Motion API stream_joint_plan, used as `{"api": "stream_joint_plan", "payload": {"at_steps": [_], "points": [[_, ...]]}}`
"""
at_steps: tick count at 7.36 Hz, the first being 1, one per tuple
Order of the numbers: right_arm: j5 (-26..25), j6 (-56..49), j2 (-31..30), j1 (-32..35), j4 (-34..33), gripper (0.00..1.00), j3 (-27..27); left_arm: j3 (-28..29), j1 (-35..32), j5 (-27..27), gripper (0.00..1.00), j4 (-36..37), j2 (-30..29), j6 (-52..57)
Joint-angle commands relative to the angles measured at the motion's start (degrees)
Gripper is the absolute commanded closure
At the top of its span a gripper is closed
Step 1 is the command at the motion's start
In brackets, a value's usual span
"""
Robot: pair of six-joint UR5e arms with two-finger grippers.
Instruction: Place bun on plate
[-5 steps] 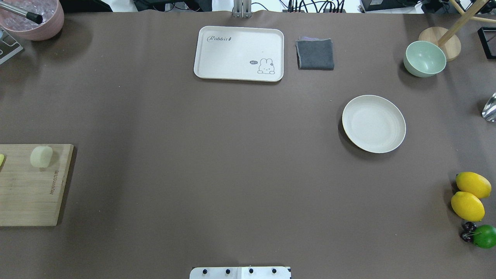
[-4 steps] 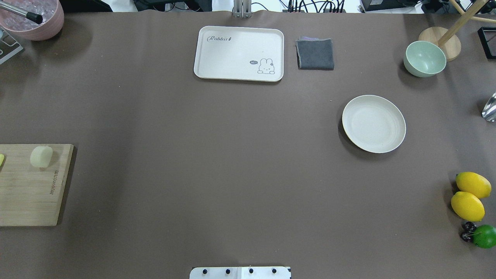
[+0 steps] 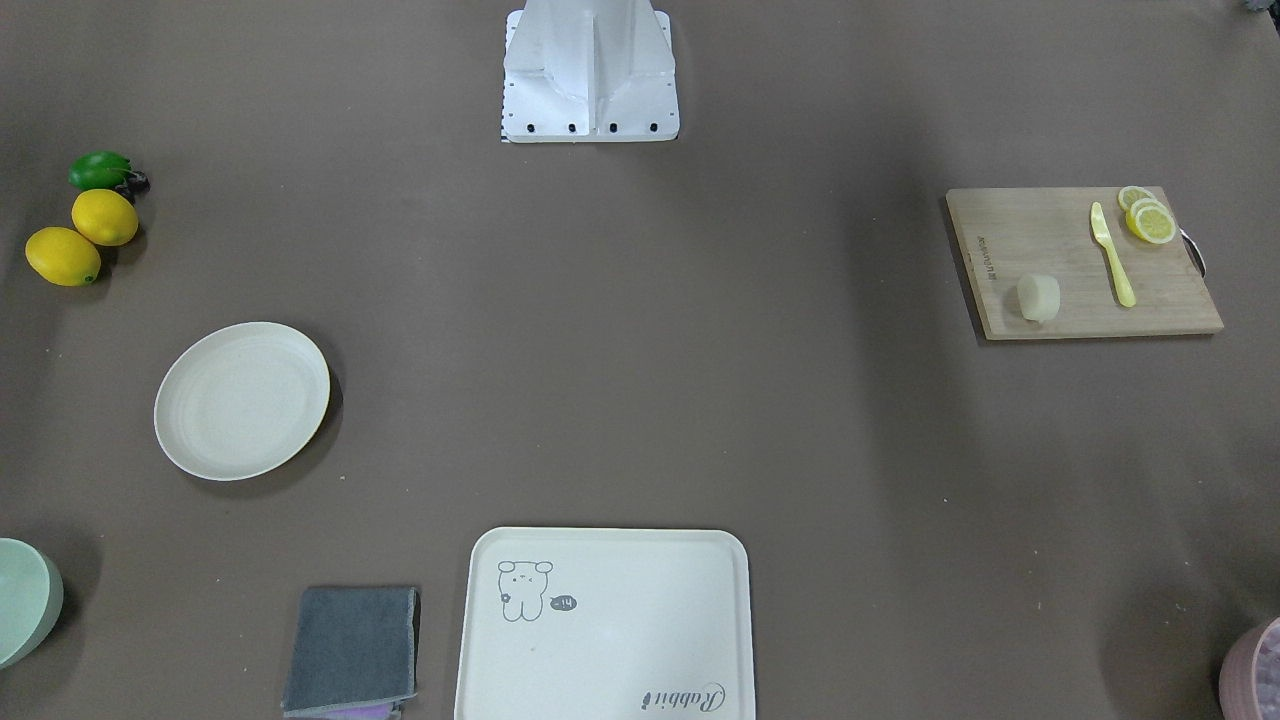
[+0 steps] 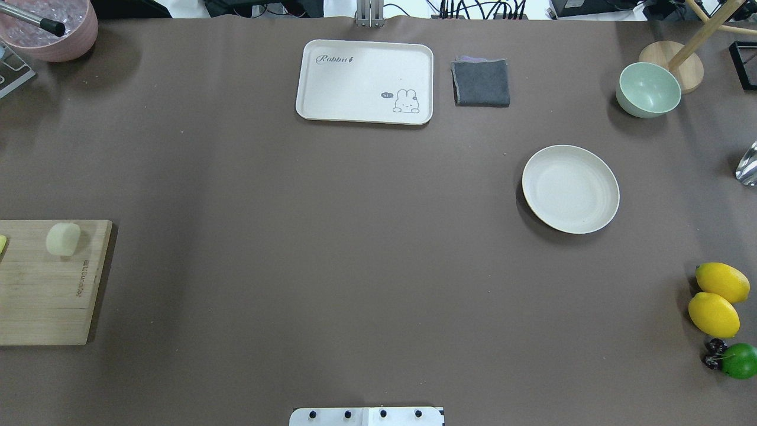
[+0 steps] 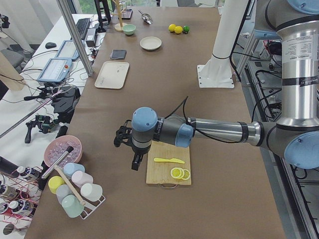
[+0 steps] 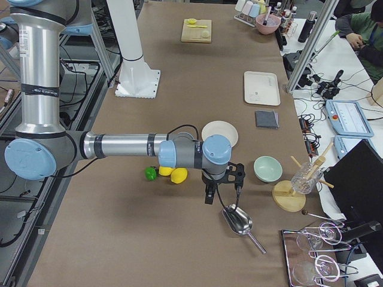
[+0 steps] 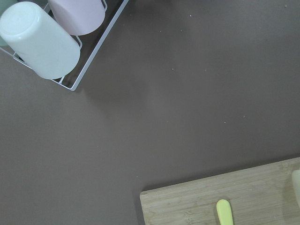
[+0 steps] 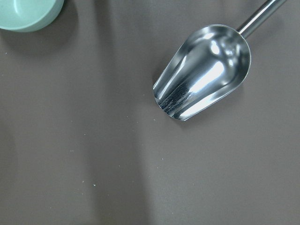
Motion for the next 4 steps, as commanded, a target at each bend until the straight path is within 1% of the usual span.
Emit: {"api": "stream_joint_plan", "payload": {"at_steps": [1,4], "points": [[-0.1,0.1,0.0,0.1,0.0,0.00,0.0,0.2,0.0,-0.1,0.02,0.0,-0.2,-0.1],[0.0,0.0,-0.5,0.1,0.0,0.00,0.0,0.3,0.1,-0.1,0.02,0.0,-0.5,-0.1]]}}
